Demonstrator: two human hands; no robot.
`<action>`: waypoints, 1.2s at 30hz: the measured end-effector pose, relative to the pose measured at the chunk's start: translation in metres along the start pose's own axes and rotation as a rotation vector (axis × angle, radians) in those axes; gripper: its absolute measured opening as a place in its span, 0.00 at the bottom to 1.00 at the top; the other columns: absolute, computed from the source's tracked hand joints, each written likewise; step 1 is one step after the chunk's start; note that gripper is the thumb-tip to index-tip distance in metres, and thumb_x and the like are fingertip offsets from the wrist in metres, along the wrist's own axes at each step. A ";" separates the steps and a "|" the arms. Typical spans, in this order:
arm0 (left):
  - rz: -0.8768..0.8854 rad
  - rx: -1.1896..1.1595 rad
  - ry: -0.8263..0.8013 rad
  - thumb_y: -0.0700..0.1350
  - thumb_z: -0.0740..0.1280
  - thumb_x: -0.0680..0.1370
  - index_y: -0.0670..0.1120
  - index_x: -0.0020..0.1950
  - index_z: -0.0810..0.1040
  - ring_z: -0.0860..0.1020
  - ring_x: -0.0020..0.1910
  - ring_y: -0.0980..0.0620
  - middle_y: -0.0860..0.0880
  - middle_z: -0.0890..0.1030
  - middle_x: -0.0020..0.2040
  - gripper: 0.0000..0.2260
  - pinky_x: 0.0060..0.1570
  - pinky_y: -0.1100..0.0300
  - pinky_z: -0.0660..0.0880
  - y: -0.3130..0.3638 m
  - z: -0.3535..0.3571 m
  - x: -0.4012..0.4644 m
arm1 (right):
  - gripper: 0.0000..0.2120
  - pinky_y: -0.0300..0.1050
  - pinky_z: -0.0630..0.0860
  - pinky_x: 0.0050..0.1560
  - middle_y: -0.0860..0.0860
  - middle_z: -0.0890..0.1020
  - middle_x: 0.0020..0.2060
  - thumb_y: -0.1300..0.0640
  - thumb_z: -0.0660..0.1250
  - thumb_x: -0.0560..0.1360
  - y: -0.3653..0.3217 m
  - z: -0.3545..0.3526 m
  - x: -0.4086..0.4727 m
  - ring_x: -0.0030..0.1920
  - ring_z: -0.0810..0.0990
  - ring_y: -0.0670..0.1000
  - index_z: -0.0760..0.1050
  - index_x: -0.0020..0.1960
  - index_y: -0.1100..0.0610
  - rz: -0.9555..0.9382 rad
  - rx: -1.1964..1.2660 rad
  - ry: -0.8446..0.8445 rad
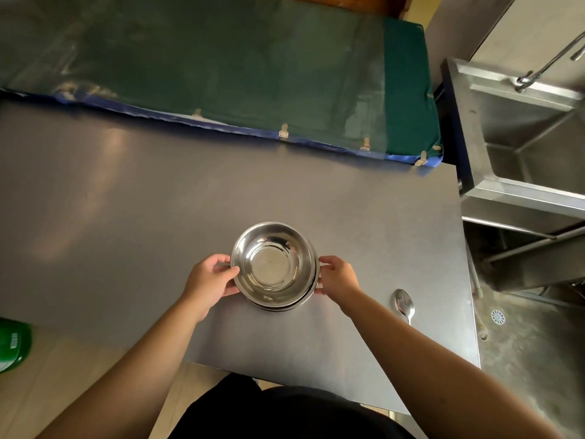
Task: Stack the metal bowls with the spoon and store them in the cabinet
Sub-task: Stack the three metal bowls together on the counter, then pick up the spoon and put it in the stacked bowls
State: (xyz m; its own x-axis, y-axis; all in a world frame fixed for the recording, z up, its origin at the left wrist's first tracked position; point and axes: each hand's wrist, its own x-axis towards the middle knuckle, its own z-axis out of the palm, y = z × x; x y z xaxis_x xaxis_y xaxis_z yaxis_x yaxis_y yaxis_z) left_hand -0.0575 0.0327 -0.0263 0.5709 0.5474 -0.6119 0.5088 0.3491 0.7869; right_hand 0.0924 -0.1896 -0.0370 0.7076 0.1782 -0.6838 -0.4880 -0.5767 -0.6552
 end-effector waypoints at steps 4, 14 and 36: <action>0.193 0.368 0.129 0.40 0.71 0.76 0.50 0.49 0.81 0.83 0.40 0.48 0.48 0.83 0.52 0.06 0.44 0.49 0.83 -0.004 0.004 0.007 | 0.19 0.57 0.84 0.51 0.50 0.82 0.47 0.60 0.67 0.76 0.005 0.001 -0.002 0.43 0.86 0.57 0.75 0.67 0.56 -0.087 -0.092 0.037; 0.298 0.696 0.111 0.40 0.68 0.78 0.46 0.69 0.77 0.80 0.59 0.44 0.45 0.82 0.63 0.19 0.60 0.55 0.73 -0.007 0.036 0.013 | 0.23 0.53 0.81 0.56 0.53 0.81 0.58 0.59 0.70 0.73 0.015 -0.004 -0.003 0.54 0.82 0.54 0.76 0.68 0.53 -0.224 -0.273 0.133; 0.517 0.973 -0.217 0.38 0.68 0.77 0.42 0.77 0.64 0.73 0.67 0.43 0.44 0.65 0.75 0.28 0.65 0.54 0.69 -0.003 0.138 0.003 | 0.20 0.46 0.79 0.52 0.48 0.77 0.65 0.52 0.67 0.80 0.064 -0.097 -0.003 0.50 0.81 0.47 0.72 0.71 0.51 -0.193 -0.321 0.348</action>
State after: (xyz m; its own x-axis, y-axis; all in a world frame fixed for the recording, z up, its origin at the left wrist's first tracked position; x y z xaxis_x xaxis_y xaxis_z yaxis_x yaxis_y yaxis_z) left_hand 0.0319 -0.0719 -0.0417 0.9112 0.2770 -0.3050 0.4104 -0.6766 0.6114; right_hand 0.1087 -0.3043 -0.0453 0.9242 0.0613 -0.3769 -0.1884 -0.7852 -0.5898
